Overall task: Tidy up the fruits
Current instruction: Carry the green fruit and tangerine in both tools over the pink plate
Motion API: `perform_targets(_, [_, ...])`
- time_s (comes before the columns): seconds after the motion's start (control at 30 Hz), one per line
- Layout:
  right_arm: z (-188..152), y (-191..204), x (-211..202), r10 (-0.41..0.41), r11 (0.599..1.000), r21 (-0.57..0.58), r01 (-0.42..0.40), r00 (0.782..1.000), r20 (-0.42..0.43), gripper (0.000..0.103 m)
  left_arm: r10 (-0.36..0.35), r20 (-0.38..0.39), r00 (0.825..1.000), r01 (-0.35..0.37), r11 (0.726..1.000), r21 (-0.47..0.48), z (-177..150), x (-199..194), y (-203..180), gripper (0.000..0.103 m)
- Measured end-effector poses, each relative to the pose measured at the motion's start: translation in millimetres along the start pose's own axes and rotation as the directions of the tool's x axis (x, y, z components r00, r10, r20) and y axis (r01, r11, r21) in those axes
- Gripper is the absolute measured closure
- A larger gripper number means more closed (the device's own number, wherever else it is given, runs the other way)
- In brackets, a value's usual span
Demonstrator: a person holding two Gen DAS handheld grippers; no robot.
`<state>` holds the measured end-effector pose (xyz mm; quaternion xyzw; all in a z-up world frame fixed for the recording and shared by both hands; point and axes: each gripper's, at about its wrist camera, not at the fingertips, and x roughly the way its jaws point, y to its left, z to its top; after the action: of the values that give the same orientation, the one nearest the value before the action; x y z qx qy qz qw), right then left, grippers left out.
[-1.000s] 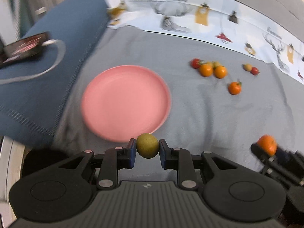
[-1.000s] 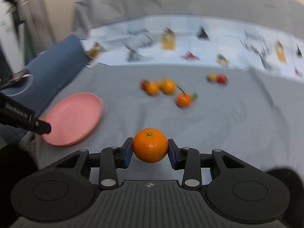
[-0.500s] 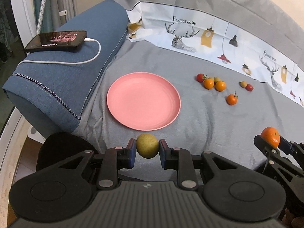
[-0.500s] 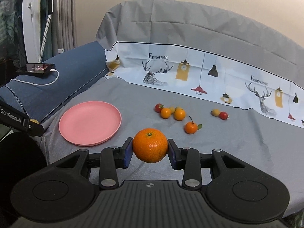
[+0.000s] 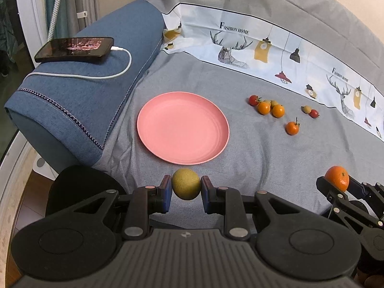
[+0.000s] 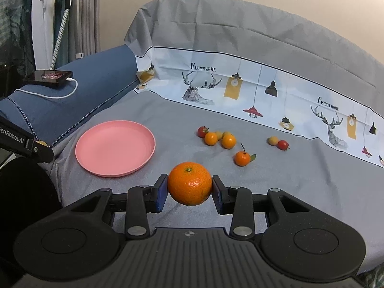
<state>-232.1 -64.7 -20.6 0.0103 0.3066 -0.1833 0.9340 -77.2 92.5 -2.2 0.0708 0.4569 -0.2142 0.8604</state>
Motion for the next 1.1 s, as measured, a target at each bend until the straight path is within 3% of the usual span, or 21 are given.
perform_targets(1.1, [9, 4, 30, 0.006, 0.999, -0.041, -0.009, 0.998, -0.055, 0.063, 0.01, -0.042, 0.999, -0.011, 0.999, -0.042, 14, 27, 19, 0.075])
